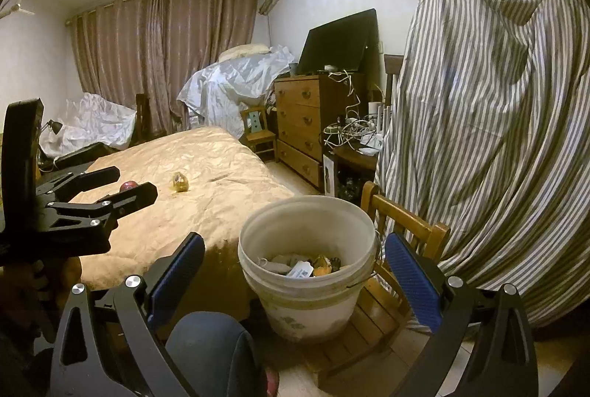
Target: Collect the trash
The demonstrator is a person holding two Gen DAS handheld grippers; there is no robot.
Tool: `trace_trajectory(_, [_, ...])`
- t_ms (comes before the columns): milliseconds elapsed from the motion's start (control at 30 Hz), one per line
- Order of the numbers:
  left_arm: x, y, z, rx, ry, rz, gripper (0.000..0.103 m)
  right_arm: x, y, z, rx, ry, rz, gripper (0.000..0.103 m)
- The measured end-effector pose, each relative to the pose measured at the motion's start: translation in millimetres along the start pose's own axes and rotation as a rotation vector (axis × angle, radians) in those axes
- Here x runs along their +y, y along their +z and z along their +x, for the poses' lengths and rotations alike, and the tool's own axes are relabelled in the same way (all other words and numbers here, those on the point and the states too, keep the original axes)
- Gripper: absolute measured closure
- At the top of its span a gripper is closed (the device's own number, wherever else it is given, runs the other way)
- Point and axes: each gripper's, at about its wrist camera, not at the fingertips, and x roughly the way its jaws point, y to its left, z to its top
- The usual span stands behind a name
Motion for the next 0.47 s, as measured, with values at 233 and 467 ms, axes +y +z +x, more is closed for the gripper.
trace_trajectory(233, [-6.3,-1.1,7.5,0.026,-0.012,0.015,0.006,0.9,0.6,2.1,0.001,-0.007,-0.001,0.005])
trace_trajectory(467, [-7.7,-5.0,13.5,0.057,0.012,0.027,0.006,1.7,1.2,7.2,0.018,-0.002,-0.010,0.005])
